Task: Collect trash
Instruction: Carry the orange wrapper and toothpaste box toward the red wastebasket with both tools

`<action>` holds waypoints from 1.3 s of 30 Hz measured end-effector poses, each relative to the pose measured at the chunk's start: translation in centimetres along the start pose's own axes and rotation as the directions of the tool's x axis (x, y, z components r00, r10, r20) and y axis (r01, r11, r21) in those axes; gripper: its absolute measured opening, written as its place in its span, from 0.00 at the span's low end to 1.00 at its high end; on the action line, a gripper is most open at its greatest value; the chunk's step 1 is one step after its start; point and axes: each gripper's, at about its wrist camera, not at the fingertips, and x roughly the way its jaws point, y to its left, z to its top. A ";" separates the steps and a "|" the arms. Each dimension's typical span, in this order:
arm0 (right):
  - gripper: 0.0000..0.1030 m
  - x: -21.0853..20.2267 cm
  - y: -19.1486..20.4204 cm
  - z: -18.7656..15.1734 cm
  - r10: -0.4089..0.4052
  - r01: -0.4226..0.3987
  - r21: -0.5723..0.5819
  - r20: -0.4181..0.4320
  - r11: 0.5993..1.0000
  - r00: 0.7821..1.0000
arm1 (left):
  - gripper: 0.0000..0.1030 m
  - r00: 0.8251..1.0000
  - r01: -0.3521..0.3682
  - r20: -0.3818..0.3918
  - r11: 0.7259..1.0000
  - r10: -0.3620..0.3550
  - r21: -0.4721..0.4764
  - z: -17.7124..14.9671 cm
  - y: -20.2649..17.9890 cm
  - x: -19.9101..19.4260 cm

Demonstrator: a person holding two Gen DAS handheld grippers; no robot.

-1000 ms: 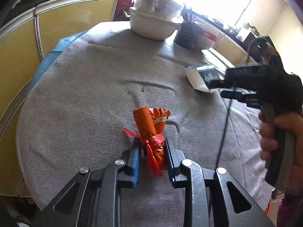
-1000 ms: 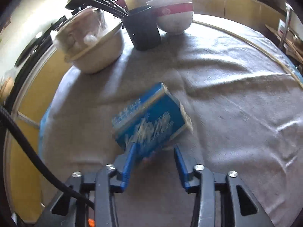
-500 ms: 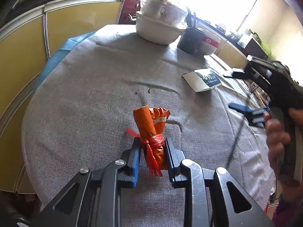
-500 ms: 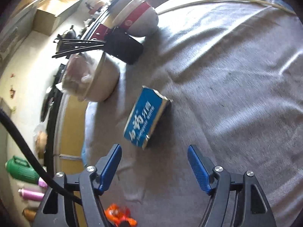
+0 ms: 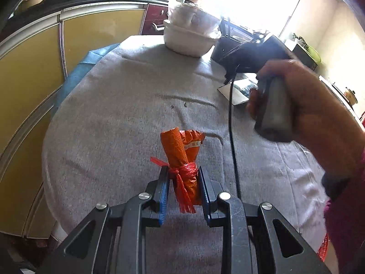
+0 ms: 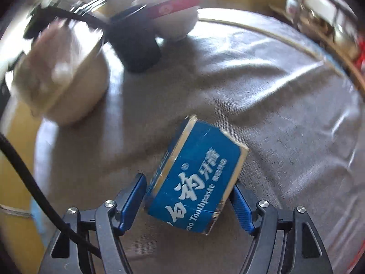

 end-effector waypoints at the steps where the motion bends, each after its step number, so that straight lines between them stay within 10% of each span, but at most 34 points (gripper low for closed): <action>1: 0.72 -0.3 0.0 -0.6 -0.011 0.013 -0.041 0.035 0.999 0.999 | 0.25 1.000 0.002 -0.002 1.000 -0.002 0.000 -0.1 0.1 0.0; 23: 0.57 -10.2 -20.1 -10.8 0.343 -0.305 -0.245 0.133 0.920 0.930 | 0.26 0.999 0.048 0.014 0.987 -0.050 0.151 -1.7 -8.3 -1.8; 39: 0.49 -17.6 -32.4 -23.3 0.388 -0.308 -0.279 0.309 0.910 0.868 | 0.26 0.997 0.070 0.001 0.926 -0.076 0.371 -7.5 -18.0 -5.0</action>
